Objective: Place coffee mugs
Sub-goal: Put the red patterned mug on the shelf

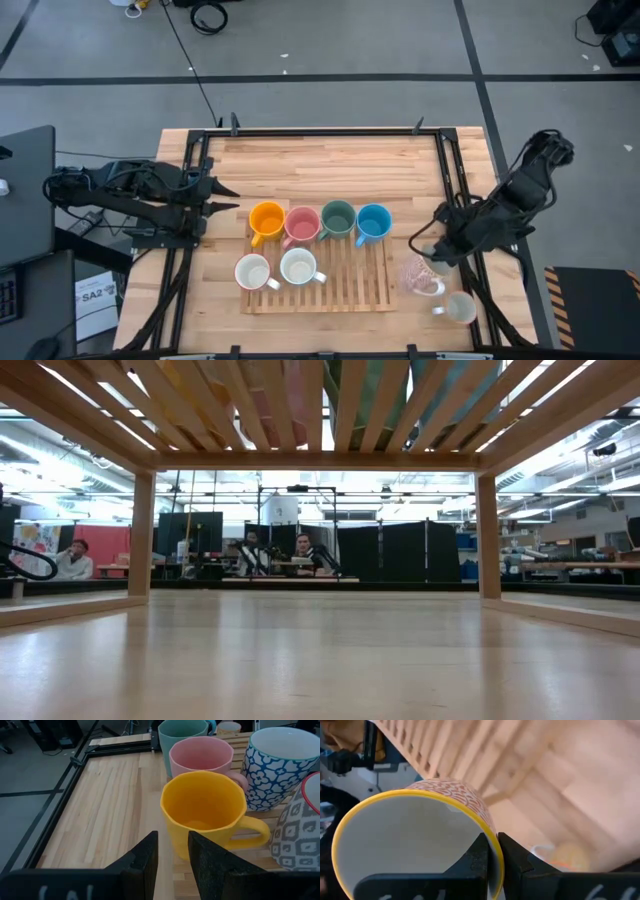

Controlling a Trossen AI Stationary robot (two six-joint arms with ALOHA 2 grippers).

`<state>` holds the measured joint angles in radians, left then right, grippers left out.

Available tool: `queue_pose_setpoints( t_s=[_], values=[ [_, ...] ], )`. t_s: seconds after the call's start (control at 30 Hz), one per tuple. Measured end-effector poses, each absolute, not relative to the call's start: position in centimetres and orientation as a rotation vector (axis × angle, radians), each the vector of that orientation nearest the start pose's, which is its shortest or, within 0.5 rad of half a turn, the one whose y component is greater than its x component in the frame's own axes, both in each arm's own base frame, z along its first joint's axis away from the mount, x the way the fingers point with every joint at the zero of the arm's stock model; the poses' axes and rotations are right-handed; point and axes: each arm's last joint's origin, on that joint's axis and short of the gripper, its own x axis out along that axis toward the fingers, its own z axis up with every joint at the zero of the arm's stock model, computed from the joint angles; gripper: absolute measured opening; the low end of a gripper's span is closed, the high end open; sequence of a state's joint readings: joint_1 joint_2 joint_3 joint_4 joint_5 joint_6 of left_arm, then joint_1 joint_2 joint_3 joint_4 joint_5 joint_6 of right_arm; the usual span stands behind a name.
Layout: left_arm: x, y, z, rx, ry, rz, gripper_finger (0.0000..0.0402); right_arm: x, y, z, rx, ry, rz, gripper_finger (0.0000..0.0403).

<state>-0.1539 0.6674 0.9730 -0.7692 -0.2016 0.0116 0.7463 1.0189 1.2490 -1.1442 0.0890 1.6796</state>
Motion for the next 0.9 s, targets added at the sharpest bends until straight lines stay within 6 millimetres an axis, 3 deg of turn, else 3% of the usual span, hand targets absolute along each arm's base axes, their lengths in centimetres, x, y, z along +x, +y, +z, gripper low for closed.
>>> queue_pose_setpoints(
  t_s=[0.17, 0.53, 0.9],
  values=[
    [11.4, -1.2, 35.5, 0.093, 0.457, 0.044, 0.0114, 13.9, 10.9, 38.6, 1.017, 1.023, -0.196, 0.0030],
    [11.4, -1.2, 35.5, 0.093, 0.456, 0.045, 0.0114, 20.0, 10.6, 42.5, 0.675, 0.930, -0.072, 0.0030],
    [11.4, -1.2, 35.5, 0.093, 0.456, 0.045, 0.0114, 26.5, 11.7, 42.3, 0.402, 0.981, 0.053, 0.0030]
  ],
)
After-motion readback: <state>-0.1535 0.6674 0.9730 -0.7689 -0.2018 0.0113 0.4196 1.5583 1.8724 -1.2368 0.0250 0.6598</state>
